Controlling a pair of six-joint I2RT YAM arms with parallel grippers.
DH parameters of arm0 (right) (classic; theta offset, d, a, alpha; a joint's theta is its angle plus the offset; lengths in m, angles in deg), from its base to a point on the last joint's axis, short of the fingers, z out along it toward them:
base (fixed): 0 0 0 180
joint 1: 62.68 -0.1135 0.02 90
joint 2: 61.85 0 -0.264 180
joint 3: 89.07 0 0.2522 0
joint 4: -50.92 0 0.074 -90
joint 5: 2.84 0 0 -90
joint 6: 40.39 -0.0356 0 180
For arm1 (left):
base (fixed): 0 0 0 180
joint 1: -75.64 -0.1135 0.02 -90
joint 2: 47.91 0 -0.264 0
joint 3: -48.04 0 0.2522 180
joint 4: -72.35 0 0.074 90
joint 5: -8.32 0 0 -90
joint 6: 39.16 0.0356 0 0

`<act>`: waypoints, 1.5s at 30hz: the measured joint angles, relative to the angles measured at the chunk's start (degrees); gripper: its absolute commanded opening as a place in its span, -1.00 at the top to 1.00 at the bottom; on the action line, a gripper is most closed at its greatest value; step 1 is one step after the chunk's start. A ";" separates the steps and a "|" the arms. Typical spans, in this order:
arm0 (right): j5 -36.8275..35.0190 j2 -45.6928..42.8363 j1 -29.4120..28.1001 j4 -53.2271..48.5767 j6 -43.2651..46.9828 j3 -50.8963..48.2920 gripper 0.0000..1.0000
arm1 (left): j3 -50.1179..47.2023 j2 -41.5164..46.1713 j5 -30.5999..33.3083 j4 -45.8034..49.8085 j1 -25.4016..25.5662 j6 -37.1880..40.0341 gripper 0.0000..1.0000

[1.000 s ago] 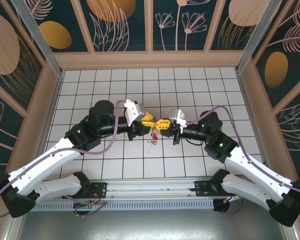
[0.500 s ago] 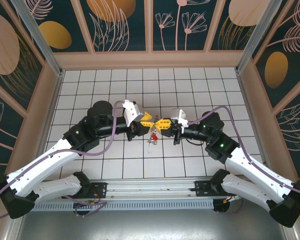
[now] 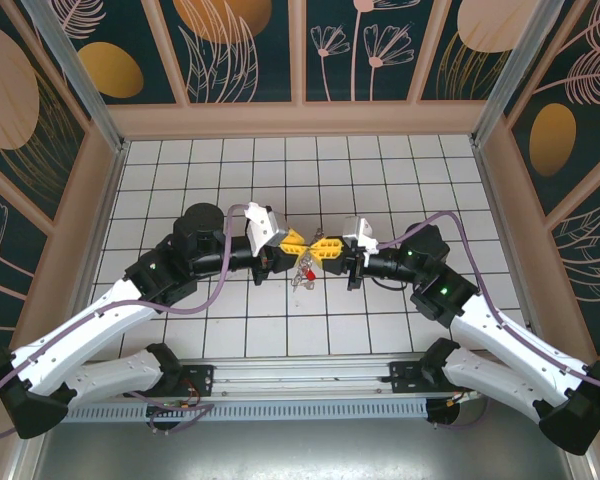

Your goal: Put the keys on the keyring

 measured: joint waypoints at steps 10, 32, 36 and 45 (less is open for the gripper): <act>2.32 0.42 0.00 -0.13 0.02 0.11 1.00 | 0.00 1.16 0.00 2.27 0.00 0.72 0.59; 3.17 0.66 0.11 -0.17 0.00 0.11 1.00 | 0.00 -0.50 -0.24 2.62 0.11 1.07 0.56; 3.26 0.63 0.11 -0.09 0.00 0.11 1.00 | -0.42 0.31 -0.20 2.62 0.13 1.05 0.54; 4.92 0.63 0.11 1.22 -0.98 0.11 1.00 | -1.66 1.92 -0.50 1.90 0.15 0.70 0.59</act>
